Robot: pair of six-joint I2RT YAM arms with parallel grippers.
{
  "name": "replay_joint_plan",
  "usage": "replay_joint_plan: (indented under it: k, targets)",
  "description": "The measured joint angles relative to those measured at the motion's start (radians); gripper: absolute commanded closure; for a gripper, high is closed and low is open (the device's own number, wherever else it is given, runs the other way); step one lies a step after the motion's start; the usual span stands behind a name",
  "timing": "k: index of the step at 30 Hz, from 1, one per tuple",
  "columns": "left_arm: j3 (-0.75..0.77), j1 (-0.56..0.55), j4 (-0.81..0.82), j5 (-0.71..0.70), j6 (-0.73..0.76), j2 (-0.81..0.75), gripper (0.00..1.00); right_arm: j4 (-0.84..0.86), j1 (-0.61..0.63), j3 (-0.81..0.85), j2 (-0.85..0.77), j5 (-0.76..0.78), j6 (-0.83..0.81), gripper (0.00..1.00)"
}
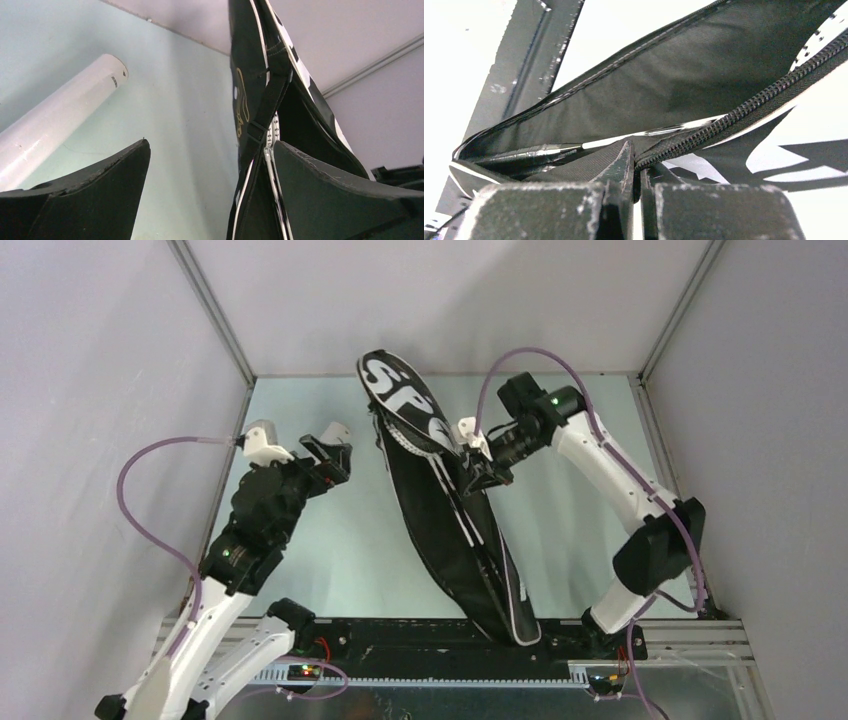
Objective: Pack up the badminton gear
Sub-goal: Adjust the racket bag at the center of the board.
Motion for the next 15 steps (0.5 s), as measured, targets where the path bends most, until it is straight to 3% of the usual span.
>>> replay_joint_plan:
  k: [6,15]
  targets:
    - [0.0,0.006,-0.023,-0.051,-0.013,-0.067,0.0,-0.173,0.047,0.273,0.154,0.068,-0.202,1.0]
    - [-0.063,0.095,-0.05,-0.092,-0.105,-0.067,0.0,-0.262,0.112,0.195,0.175,0.176,-0.332,1.0]
